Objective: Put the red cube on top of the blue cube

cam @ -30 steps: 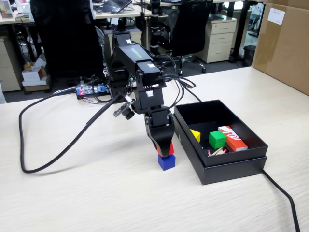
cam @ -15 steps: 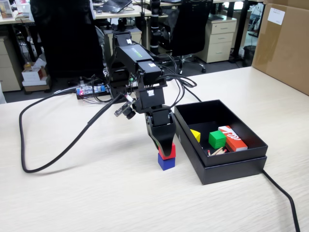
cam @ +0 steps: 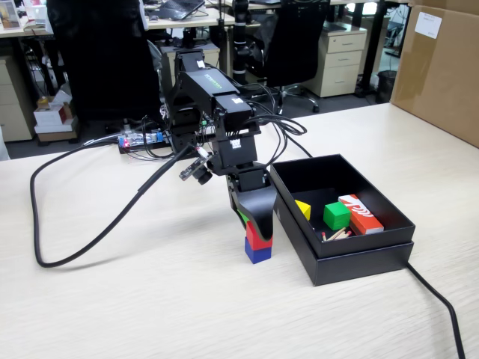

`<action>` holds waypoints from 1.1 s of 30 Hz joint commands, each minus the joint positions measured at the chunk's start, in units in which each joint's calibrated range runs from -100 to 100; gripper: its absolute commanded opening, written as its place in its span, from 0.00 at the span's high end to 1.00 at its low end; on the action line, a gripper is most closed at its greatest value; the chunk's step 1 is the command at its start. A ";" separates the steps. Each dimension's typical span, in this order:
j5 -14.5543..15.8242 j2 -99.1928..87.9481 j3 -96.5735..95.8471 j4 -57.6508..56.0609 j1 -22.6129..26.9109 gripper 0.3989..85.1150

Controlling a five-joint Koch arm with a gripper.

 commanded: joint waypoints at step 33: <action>-2.69 -102.12 -86.91 26.22 -2.64 0.41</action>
